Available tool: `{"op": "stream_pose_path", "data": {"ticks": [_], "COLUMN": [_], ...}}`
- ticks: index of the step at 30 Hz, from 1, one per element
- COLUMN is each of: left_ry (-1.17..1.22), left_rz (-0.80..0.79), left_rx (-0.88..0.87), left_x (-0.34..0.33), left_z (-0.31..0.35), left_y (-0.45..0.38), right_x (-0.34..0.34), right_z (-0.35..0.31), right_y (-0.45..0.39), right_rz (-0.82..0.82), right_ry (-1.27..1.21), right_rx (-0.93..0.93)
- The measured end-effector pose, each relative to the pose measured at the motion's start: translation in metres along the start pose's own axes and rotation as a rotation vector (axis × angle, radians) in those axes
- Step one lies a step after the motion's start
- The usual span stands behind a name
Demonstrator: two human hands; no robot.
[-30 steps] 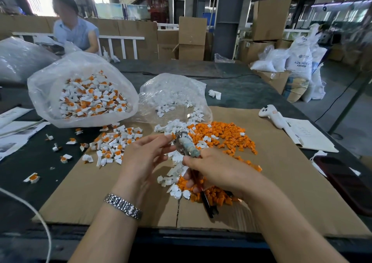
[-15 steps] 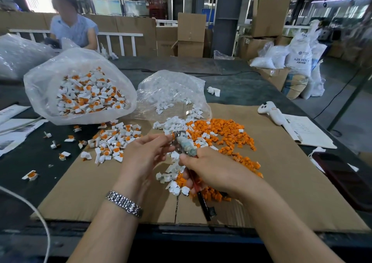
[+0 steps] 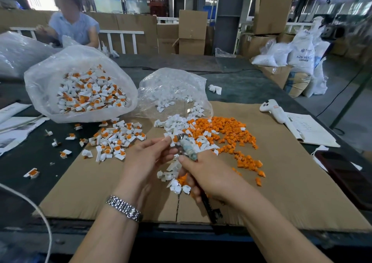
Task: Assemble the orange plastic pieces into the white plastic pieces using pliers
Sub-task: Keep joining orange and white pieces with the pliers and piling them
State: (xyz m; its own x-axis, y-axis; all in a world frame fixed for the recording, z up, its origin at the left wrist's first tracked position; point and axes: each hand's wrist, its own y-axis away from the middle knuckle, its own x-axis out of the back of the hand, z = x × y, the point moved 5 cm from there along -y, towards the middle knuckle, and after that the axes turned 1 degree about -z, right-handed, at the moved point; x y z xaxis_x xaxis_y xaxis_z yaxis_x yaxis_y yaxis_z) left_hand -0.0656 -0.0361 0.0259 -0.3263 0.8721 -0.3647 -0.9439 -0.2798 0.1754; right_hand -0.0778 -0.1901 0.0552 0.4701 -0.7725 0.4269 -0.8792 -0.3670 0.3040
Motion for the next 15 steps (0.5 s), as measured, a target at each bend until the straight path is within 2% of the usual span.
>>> {"op": "stream_pose_path", "data": {"ticks": [2,4,6,9,11,15], "left_ry": [-0.015,-0.026,-0.054,-0.200,-0.288,-0.185], "left_rz": [0.002,0.020,0.016,0.027,0.129,0.327], "left_rx": [-0.015,-0.043,-0.069,-0.115,-0.136,-0.150], "left_x": [0.002,0.005,0.008,0.017,0.030,0.056], "left_z": [0.001,0.006,0.010,0.014,0.016,0.027], "left_y": [0.000,-0.001,-0.001,-0.001,-0.003,-0.007], "right_x": [0.008,0.021,0.040,0.070,0.085,0.098], "right_z": [0.000,0.003,0.006,0.011,0.020,0.052], "right_y": [0.003,0.004,-0.001,-0.012,-0.023,-0.043], "right_rz": [-0.135,-0.171,-0.078,0.170,0.287,0.383], "right_ry": [-0.110,-0.132,-0.068,0.310,0.541,0.814], "right_rx": [-0.038,-0.068,-0.073,-0.052,-0.063,-0.179]}}
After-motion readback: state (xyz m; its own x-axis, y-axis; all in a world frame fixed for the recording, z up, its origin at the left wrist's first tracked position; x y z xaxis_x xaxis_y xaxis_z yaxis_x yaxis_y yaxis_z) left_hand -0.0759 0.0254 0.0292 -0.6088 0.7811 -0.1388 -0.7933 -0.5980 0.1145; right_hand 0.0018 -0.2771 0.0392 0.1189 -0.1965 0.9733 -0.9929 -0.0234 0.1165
